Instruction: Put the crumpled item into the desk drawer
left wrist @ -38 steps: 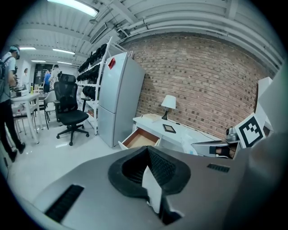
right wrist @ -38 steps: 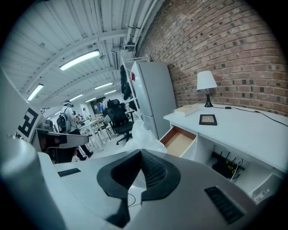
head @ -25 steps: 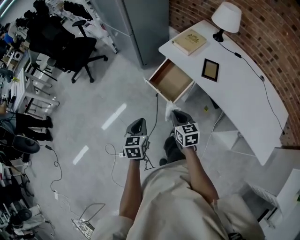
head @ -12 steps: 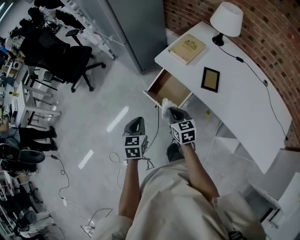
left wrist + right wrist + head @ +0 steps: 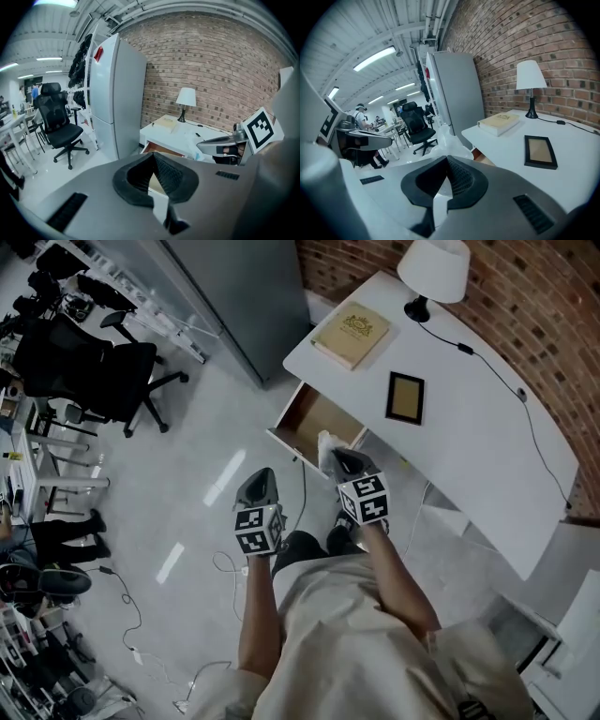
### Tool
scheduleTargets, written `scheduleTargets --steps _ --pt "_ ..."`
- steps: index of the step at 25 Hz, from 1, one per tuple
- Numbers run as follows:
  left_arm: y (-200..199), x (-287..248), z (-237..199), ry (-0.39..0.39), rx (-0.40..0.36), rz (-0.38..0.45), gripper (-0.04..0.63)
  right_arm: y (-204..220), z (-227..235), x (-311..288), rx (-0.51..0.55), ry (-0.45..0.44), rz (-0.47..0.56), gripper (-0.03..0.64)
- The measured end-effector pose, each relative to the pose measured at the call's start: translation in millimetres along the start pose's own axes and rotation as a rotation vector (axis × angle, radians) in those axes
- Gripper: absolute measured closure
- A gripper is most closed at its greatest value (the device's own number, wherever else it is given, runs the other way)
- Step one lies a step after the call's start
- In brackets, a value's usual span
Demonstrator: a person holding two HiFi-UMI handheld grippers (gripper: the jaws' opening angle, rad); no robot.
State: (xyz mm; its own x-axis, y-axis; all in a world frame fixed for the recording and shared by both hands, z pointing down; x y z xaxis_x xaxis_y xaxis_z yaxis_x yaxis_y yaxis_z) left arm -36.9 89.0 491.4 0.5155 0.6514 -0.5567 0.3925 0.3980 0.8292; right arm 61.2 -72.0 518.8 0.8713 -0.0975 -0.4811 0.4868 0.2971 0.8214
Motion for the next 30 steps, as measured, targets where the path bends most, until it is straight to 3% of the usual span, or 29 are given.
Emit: scheduleTargets --steps 7,15,30 --pt "-7.1 -17.1 -3.3 0.022 0.037 0.002 0.58 -0.6 18.7 1.1 -0.012 0.041 -0.007 0.591" --pt "-26.2 -52.1 -20.5 0.091 0.01 -0.019 0.58 -15.1 30.4 -20.3 -0.065 0.112 0.013 0.591" --pt "-51.4 -125.6 -50.1 0.344 -0.089 -0.115 0.58 -2.4 20.6 -81.5 -0.229 0.294 -0.019 0.591"
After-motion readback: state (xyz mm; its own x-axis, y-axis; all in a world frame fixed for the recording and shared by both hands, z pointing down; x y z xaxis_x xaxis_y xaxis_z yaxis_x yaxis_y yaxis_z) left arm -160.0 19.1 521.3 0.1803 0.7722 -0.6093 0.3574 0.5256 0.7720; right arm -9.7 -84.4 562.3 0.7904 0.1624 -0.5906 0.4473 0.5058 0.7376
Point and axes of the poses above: the fingertips, and each gripper's own axes: x backward along the fingers, z to its right, y out of its underside, the point moved 4 cm from there along x, backward along the fingers, and after that the axes turned 9 degrees about -y, right-handed, at the moved point
